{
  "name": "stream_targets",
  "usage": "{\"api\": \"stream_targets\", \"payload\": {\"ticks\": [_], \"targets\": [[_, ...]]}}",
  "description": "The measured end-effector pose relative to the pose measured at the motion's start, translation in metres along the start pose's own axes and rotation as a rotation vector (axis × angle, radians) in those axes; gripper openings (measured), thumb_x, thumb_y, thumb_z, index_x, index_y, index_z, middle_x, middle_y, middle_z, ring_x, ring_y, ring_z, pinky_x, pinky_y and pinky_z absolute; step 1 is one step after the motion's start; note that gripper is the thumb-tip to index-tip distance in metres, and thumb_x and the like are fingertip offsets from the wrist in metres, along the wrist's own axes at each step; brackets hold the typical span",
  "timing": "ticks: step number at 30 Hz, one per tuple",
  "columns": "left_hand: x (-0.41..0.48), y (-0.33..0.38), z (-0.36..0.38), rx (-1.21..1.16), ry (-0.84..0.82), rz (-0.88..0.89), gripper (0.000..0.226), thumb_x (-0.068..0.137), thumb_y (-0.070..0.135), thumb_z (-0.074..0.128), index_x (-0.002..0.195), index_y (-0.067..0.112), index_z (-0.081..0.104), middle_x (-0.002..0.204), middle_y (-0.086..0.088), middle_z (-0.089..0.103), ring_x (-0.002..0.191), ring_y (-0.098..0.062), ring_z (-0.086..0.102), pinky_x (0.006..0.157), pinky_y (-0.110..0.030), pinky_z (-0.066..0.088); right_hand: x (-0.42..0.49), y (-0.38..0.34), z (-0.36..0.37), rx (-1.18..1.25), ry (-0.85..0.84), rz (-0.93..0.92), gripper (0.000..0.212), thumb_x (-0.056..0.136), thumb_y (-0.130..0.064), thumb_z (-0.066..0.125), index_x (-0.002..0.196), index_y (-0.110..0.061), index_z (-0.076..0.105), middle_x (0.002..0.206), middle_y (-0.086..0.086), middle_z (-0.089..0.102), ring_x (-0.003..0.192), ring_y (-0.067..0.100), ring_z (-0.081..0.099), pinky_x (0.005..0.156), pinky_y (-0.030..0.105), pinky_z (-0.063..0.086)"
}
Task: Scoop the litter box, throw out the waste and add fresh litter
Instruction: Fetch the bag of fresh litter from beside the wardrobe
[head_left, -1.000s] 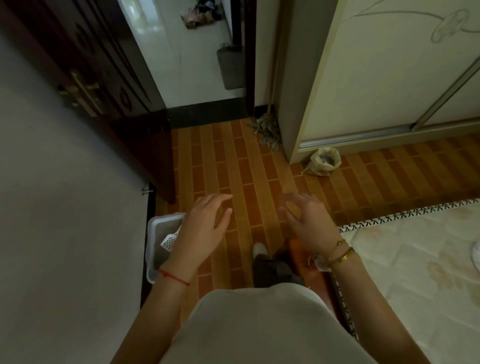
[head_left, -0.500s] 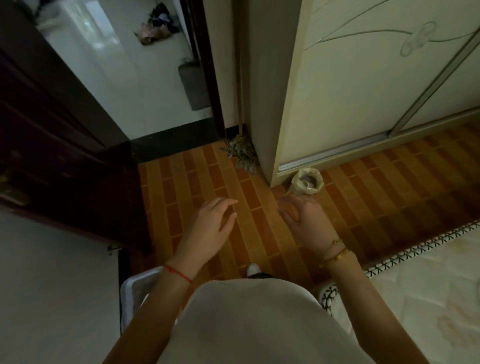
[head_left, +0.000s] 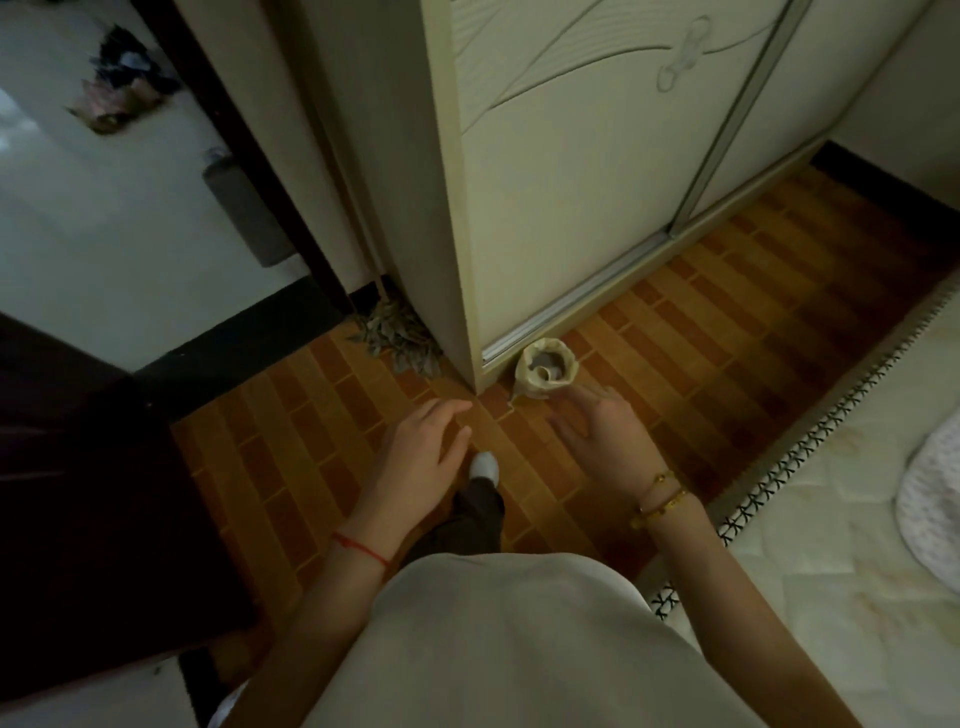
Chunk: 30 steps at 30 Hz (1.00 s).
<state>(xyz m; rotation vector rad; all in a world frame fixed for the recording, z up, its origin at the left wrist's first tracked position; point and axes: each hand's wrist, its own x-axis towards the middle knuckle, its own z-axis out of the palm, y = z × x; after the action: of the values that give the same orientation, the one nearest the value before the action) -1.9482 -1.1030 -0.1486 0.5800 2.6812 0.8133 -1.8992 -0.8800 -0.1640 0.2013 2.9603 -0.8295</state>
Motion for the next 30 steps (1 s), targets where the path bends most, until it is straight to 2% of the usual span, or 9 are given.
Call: {"api": "stream_targets", "payload": {"ticks": [5, 10, 17, 24, 30], "targets": [[0.077, 0.004, 0.003, 0.012, -0.077, 0.088, 0.035, 0.100, 0.028, 0.047, 0.135, 0.023, 0.052, 0.131, 0.005, 0.053, 0.119, -0.012, 0.050, 0.096, -0.029, 0.049, 0.049, 0.030, -0.004, 0.005, 0.024, 0.125, 0.030, 0.094, -0.037, 0.051, 0.120, -0.024, 0.059, 0.115, -0.002, 0.064, 0.106, 0.016, 0.055, 0.092, 0.034, 0.046], [0.162, 0.007, 0.004, 0.025, -0.106, 0.149, 0.033, 0.099, 0.029, 0.047, 0.131, 0.024, 0.054, 0.127, 0.004, 0.056, 0.115, -0.012, 0.052, 0.094, -0.033, 0.051, 0.108, 0.053, -0.014, 0.013, 0.039, 0.207, 0.031, 0.094, -0.036, 0.051, 0.121, -0.023, 0.058, 0.119, -0.003, 0.063, 0.111, 0.017, 0.054, 0.095, 0.035, 0.045], [0.264, 0.020, 0.010, 0.038, -0.112, 0.234, 0.030, 0.098, 0.024, 0.051, 0.127, 0.019, 0.058, 0.119, 0.003, 0.061, 0.107, -0.013, 0.057, 0.090, -0.035, 0.054, 0.185, 0.087, -0.033, 0.025, 0.078, 0.258, 0.026, 0.095, -0.034, 0.049, 0.117, -0.023, 0.060, 0.110, -0.002, 0.064, 0.105, 0.017, 0.055, 0.090, 0.033, 0.047], [0.336, 0.022, 0.059, 0.065, -0.251, 0.125, 0.030, 0.098, 0.023, 0.049, 0.127, 0.019, 0.057, 0.124, 0.001, 0.059, 0.108, -0.016, 0.059, 0.086, -0.033, 0.055, 0.234, 0.142, -0.032, 0.108, 0.013, 0.369, 0.031, 0.095, -0.036, 0.048, 0.119, -0.019, 0.059, 0.112, 0.000, 0.063, 0.107, 0.019, 0.054, 0.089, 0.032, 0.046], [0.391, 0.003, 0.133, 0.019, -0.290, -0.054, 0.019, 0.097, 0.022, 0.051, 0.113, 0.018, 0.061, 0.103, 0.002, 0.065, 0.091, -0.014, 0.063, 0.076, -0.028, 0.055, 0.285, 0.214, 0.011, 0.158, -0.067, 0.463, 0.031, 0.095, -0.033, 0.050, 0.120, -0.017, 0.058, 0.112, 0.004, 0.065, 0.106, 0.022, 0.057, 0.085, 0.035, 0.050]]}}
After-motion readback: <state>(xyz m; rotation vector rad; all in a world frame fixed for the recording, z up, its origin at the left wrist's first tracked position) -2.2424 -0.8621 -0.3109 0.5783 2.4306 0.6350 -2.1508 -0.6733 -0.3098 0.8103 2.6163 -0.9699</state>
